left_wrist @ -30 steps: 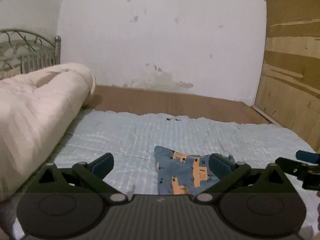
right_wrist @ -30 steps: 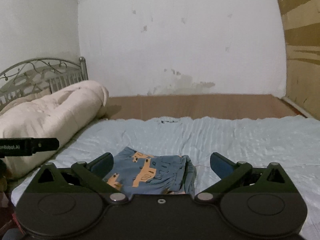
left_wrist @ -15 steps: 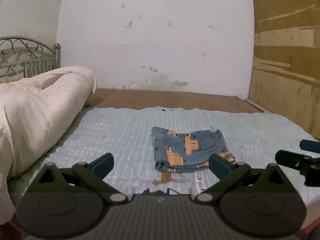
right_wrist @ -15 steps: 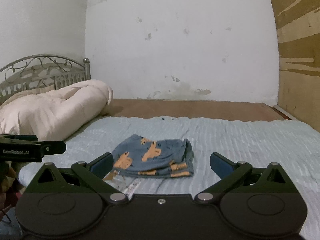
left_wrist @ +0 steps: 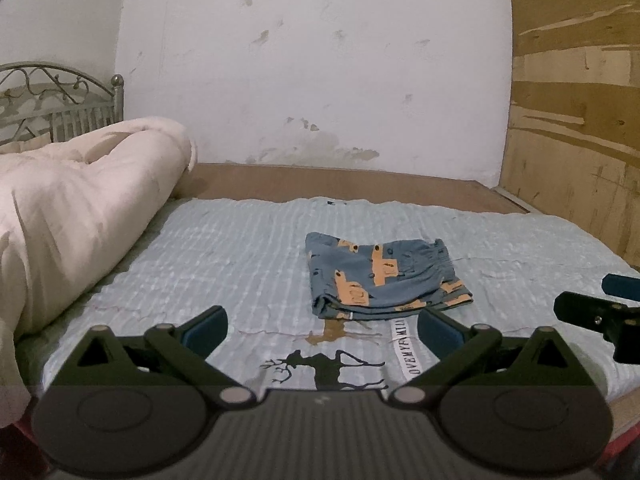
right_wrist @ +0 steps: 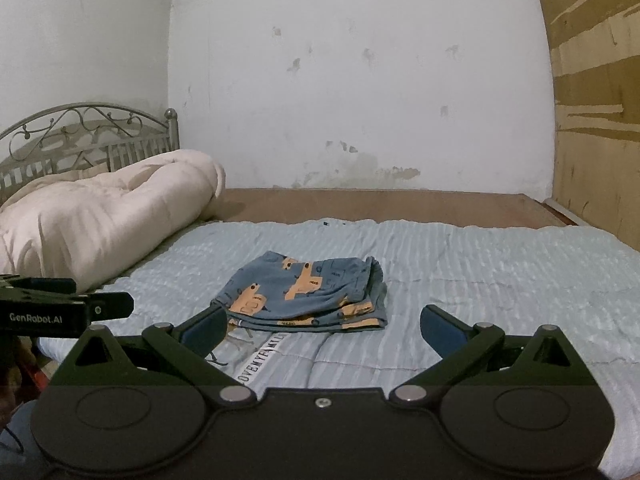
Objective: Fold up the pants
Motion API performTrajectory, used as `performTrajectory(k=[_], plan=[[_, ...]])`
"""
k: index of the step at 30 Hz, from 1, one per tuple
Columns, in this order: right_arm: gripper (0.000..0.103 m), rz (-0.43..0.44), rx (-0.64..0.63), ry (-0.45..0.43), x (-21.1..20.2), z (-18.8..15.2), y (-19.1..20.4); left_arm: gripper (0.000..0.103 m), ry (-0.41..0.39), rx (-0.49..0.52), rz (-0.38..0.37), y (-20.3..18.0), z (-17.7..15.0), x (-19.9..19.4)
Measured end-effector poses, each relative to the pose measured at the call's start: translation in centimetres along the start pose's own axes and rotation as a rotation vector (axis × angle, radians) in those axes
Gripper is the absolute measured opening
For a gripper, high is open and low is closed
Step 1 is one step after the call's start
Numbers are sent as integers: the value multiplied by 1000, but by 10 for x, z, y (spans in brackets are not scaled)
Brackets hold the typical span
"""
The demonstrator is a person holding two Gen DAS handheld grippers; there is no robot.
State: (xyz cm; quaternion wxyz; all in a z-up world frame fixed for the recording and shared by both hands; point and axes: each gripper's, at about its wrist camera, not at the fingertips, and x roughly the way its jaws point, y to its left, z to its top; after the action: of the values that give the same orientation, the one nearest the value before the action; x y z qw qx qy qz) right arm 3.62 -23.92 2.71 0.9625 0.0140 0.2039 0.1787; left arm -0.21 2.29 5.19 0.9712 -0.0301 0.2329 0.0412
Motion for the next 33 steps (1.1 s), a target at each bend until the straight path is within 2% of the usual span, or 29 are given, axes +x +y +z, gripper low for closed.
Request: performTrajectory(k=[33], plan=[[102, 9, 19, 11, 3, -1, -4, 103, 10, -5, -3, -1, -4, -2]])
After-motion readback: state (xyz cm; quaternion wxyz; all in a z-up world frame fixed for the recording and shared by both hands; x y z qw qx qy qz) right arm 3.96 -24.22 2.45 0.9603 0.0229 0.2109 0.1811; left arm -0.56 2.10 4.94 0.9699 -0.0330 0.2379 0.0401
